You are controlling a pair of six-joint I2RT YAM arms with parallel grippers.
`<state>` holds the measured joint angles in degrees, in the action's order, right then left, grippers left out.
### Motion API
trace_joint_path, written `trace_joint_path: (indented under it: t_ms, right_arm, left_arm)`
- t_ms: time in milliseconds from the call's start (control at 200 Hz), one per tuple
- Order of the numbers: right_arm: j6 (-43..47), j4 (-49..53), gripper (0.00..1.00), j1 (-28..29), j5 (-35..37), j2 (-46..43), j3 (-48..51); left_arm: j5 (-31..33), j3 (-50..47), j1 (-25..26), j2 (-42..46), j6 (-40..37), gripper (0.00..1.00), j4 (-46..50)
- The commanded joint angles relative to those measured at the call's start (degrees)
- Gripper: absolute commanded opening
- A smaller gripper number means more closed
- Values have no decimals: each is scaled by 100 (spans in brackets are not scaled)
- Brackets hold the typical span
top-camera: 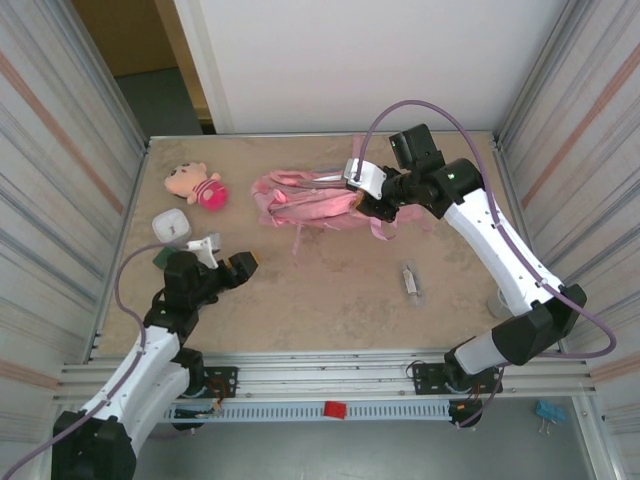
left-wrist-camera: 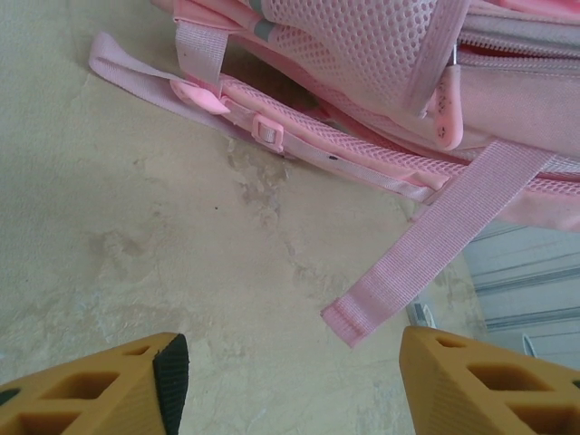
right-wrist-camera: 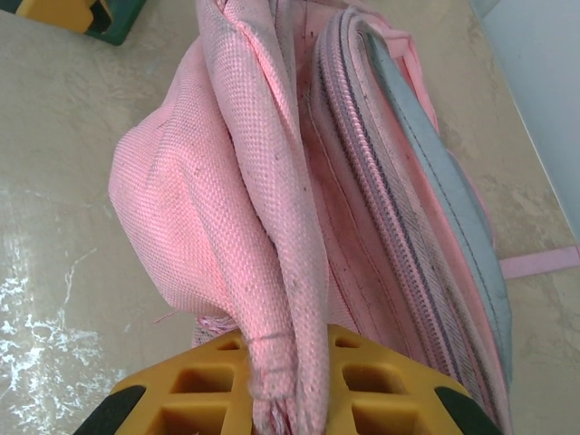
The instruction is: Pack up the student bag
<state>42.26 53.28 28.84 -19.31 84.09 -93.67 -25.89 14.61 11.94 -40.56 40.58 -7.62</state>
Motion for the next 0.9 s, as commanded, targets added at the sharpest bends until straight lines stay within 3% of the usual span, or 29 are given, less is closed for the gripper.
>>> trace_joint_path:
  t_ms: [0,316,536,897]
  right_arm:
    - [-315,-404,0,-42,-134,-83,-370]
    - [-398,-448,0,-51,-292,-17,-390]
    - [-384,-394,0,-36,-504,-16,-428]
    - [-382,-270,0,146,-373,-24,-364]
  left_arm:
    - [8,-304,-52,-11,-7,63,-961]
    - [92,-337,-52,-404,-528,66,-1279]
    - [-233,262,125,-1558,-1176,65,-1713]
    - [-525,1220,621,-2931,-1262,65,-2666]
